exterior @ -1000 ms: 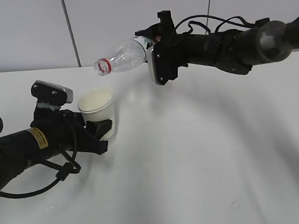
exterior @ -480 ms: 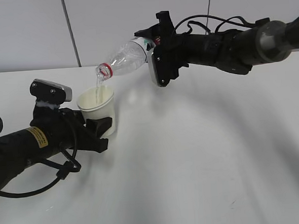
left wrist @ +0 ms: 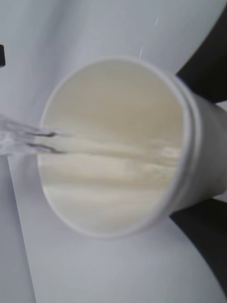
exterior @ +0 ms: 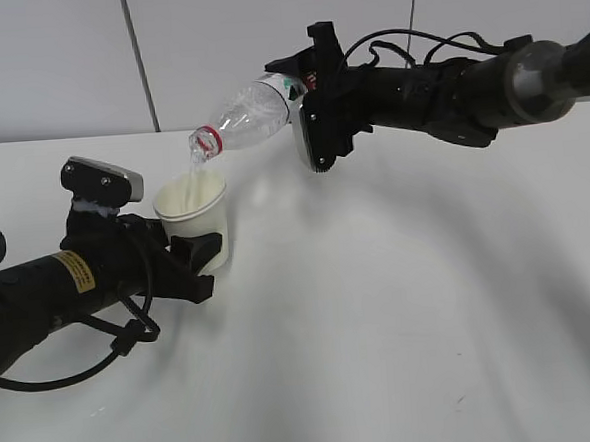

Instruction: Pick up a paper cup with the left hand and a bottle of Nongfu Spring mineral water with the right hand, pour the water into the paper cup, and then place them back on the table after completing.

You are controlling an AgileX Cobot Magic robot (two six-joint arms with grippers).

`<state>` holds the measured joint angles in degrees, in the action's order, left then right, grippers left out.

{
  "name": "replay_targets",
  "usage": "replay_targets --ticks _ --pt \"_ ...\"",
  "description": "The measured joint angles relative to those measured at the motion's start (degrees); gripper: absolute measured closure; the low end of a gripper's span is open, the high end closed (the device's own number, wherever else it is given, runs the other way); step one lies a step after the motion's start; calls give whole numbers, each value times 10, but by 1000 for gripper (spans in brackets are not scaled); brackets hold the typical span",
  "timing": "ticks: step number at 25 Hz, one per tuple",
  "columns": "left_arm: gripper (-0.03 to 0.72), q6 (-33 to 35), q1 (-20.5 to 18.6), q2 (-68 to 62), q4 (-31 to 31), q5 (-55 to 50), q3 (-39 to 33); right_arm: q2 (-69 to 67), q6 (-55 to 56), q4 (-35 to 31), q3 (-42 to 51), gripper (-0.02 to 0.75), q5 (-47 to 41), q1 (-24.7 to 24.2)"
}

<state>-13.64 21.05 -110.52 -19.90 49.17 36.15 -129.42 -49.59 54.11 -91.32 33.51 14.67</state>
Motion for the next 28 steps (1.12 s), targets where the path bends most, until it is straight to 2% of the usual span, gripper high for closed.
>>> replay_targets --ticks 28 --pt "335 0 0 0 -11 -4 0 0 -45 0 0 260 0 0"
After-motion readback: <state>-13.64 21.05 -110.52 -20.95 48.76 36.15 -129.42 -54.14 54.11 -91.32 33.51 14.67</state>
